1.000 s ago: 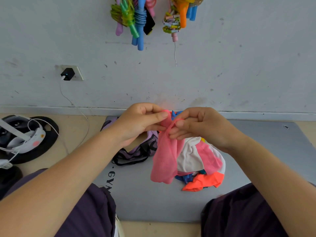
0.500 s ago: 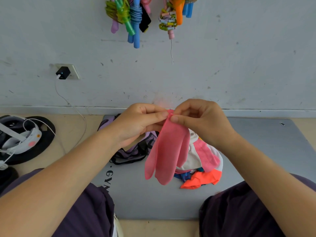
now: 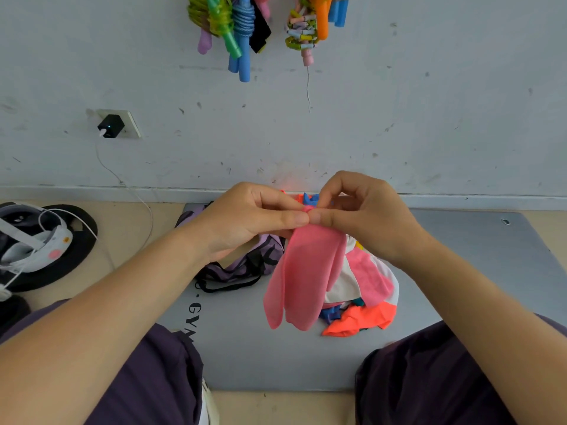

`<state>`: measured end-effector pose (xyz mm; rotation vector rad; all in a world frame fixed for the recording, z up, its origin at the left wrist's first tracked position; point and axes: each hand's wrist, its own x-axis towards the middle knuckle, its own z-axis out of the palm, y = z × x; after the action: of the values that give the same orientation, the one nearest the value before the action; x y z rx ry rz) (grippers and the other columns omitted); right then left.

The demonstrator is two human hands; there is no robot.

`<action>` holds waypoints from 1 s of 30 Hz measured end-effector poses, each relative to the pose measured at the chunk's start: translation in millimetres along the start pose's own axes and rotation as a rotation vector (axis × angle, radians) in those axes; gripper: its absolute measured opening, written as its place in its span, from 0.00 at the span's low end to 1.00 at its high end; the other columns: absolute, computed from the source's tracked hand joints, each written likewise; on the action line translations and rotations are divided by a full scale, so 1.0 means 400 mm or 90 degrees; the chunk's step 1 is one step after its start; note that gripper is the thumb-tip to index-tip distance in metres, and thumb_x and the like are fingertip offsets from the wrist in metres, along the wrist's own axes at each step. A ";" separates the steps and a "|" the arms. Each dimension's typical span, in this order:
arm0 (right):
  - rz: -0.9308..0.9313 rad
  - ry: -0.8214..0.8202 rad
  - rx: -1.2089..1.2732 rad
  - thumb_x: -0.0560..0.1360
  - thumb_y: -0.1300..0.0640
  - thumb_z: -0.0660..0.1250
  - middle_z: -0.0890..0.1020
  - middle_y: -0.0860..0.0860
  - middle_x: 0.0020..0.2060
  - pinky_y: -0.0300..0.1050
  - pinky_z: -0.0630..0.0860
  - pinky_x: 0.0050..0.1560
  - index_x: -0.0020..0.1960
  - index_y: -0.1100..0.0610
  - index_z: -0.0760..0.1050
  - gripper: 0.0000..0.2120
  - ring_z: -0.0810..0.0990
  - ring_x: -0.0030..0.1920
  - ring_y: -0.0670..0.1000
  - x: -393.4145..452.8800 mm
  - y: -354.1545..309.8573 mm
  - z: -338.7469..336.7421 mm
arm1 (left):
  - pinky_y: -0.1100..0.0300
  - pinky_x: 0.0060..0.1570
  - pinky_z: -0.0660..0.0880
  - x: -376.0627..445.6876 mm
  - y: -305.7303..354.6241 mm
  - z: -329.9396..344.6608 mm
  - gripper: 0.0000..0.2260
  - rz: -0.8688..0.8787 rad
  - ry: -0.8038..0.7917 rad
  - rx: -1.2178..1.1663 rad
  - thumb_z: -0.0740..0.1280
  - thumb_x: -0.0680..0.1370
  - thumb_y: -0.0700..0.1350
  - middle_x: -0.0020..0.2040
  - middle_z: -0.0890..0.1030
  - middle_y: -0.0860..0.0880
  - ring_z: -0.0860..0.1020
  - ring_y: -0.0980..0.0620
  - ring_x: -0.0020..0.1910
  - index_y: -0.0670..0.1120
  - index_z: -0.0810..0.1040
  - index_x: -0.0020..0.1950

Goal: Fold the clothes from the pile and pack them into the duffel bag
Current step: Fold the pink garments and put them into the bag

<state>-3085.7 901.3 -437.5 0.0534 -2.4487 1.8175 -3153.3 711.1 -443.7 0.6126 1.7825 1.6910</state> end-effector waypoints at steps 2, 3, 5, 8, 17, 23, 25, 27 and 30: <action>0.024 -0.050 0.031 0.65 0.56 0.78 0.83 0.60 0.44 0.57 0.77 0.49 0.46 0.59 0.77 0.14 0.82 0.43 0.62 0.002 0.002 -0.011 | 0.71 0.34 0.74 -0.004 0.004 0.000 0.06 0.003 -0.016 0.010 0.73 0.69 0.41 0.34 0.84 0.53 0.80 0.61 0.34 0.43 0.85 0.45; 0.031 -0.079 0.044 0.64 0.55 0.77 0.84 0.56 0.46 0.51 0.78 0.51 0.48 0.58 0.77 0.16 0.83 0.46 0.56 0.002 0.002 -0.014 | 0.69 0.33 0.75 -0.006 0.007 0.000 0.07 0.010 -0.029 0.017 0.72 0.70 0.41 0.34 0.83 0.53 0.79 0.60 0.33 0.41 0.84 0.46; 0.044 -0.131 0.052 0.65 0.53 0.76 0.84 0.53 0.48 0.43 0.77 0.52 0.49 0.56 0.78 0.16 0.82 0.48 0.48 0.002 0.002 -0.017 | 0.66 0.29 0.74 -0.014 0.015 0.003 0.07 0.031 -0.051 0.046 0.71 0.71 0.41 0.31 0.81 0.55 0.77 0.61 0.29 0.41 0.83 0.47; 0.065 -0.167 0.046 0.66 0.51 0.76 0.82 0.61 0.45 0.48 0.74 0.52 0.49 0.56 0.80 0.14 0.80 0.46 0.51 0.002 0.005 -0.017 | 0.69 0.26 0.72 -0.022 0.023 0.002 0.04 0.058 -0.065 0.088 0.68 0.76 0.38 0.29 0.80 0.58 0.76 0.62 0.26 0.42 0.81 0.47; 0.128 -0.240 -0.101 0.72 0.52 0.72 0.83 0.55 0.42 0.32 0.75 0.41 0.47 0.60 0.81 0.11 0.79 0.39 0.42 0.010 0.026 -0.053 | 0.61 0.38 0.79 -0.010 0.031 -0.069 0.03 0.087 0.094 -0.029 0.67 0.75 0.38 0.36 0.81 0.49 0.80 0.52 0.35 0.41 0.79 0.46; 0.087 -0.147 -0.182 0.70 0.57 0.76 0.77 0.47 0.34 0.26 0.67 0.32 0.39 0.57 0.78 0.07 0.72 0.29 0.39 0.016 0.036 -0.050 | 0.49 0.48 0.77 -0.012 -0.001 -0.074 0.05 0.034 0.060 0.428 0.75 0.73 0.49 0.43 0.85 0.49 0.82 0.45 0.42 0.50 0.84 0.46; 0.071 -0.137 -0.197 0.70 0.58 0.77 0.76 0.46 0.34 0.26 0.67 0.33 0.39 0.56 0.78 0.08 0.70 0.28 0.39 0.016 0.039 -0.042 | 0.56 0.46 0.77 -0.005 -0.011 -0.070 0.02 0.069 0.078 0.466 0.74 0.74 0.48 0.42 0.84 0.53 0.81 0.56 0.39 0.51 0.85 0.44; 0.060 -0.128 -0.208 0.70 0.58 0.76 0.76 0.46 0.35 0.27 0.66 0.32 0.39 0.55 0.77 0.07 0.69 0.27 0.39 0.019 0.043 -0.041 | 0.62 0.43 0.79 0.000 -0.013 -0.081 0.03 0.084 0.106 0.403 0.73 0.75 0.44 0.39 0.85 0.53 0.82 0.57 0.36 0.52 0.85 0.42; 0.050 -0.104 -0.262 0.71 0.59 0.75 0.76 0.47 0.35 0.27 0.66 0.32 0.42 0.58 0.78 0.06 0.70 0.28 0.39 0.030 0.059 -0.057 | 0.58 0.43 0.82 0.007 -0.012 -0.117 0.06 0.108 0.181 0.339 0.73 0.75 0.42 0.38 0.85 0.53 0.84 0.51 0.36 0.53 0.84 0.42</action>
<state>-3098.3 930.1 -452.4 0.0796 -2.9262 1.3445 -3187.5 679.2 -448.5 0.7932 2.4809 1.4602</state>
